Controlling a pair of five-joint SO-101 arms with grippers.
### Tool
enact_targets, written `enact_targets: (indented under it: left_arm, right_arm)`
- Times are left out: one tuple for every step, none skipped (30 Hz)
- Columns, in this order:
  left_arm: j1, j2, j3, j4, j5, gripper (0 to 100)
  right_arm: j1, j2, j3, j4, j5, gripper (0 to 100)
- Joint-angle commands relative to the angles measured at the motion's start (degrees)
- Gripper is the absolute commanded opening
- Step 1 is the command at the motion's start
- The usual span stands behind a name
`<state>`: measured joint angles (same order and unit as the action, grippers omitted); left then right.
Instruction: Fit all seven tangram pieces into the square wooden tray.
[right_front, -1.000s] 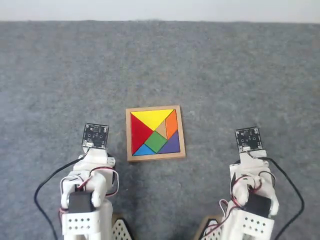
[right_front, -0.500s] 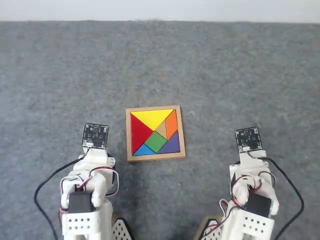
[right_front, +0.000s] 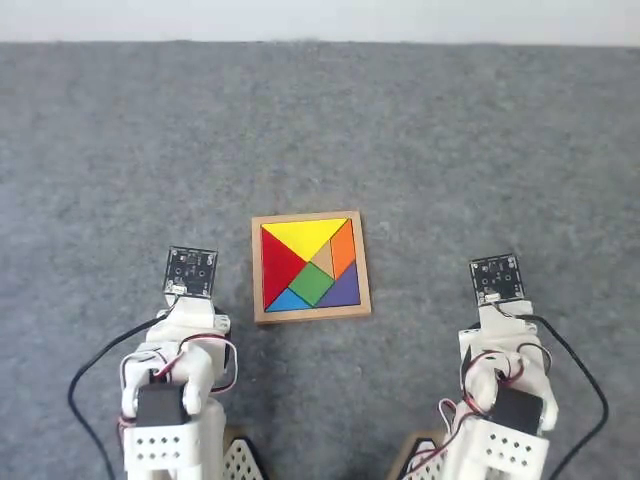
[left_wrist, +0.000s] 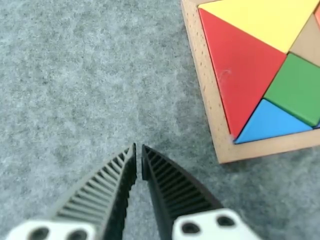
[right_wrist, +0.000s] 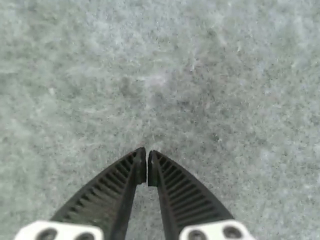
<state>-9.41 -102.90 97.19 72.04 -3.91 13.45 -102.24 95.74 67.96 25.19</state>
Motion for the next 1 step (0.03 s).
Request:
enact_targets:
  left_arm:
    - [0.1, -1.1, -0.7, 0.2, 0.0, 2]
  right_arm:
    - [0.3, 0.6, 0.8, 0.2, 0.7, 0.6]
